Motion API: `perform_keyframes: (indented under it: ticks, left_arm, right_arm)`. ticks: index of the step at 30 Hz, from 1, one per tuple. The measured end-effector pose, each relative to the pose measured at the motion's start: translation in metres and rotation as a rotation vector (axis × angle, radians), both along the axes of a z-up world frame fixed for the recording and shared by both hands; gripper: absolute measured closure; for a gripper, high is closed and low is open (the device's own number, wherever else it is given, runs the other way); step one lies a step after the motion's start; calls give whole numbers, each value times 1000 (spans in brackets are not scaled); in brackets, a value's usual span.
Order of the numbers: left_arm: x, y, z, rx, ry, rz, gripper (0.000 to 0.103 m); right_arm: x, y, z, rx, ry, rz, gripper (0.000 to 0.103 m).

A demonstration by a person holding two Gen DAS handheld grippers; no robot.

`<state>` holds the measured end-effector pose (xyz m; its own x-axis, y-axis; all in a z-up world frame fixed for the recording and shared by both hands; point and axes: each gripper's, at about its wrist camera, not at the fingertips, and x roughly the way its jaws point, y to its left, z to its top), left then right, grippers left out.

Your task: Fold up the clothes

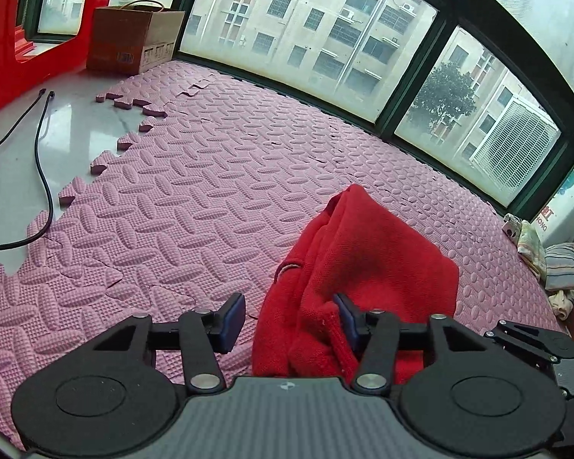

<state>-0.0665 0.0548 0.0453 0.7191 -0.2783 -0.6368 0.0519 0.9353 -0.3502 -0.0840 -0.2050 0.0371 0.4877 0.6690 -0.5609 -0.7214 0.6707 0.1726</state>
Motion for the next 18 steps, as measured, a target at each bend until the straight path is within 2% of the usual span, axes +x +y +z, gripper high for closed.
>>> perform_keyframes:
  ticks: [4, 7, 9, 13, 18]
  left_arm:
    - [-12, -6, 23, 28, -67, -12, 48]
    - [-24, -16, 44, 59, -148, -5, 48]
    - [-26, -23, 51, 28, -165, -40, 50]
    - [-26, -42, 49, -12, -152, -149, 50]
    - [-22, -54, 29, 23, -78, -203, 50]
  right_arm:
    - [2, -11, 16, 17, -12, -5, 44]
    - [16, -28, 31, 42, -20, -62, 44]
    - [28, -35, 35, 35, -34, -107, 44]
    - [66, -42, 31, 39, -11, -190, 45]
    - [87, -38, 1, 0, 51, -222, 53]
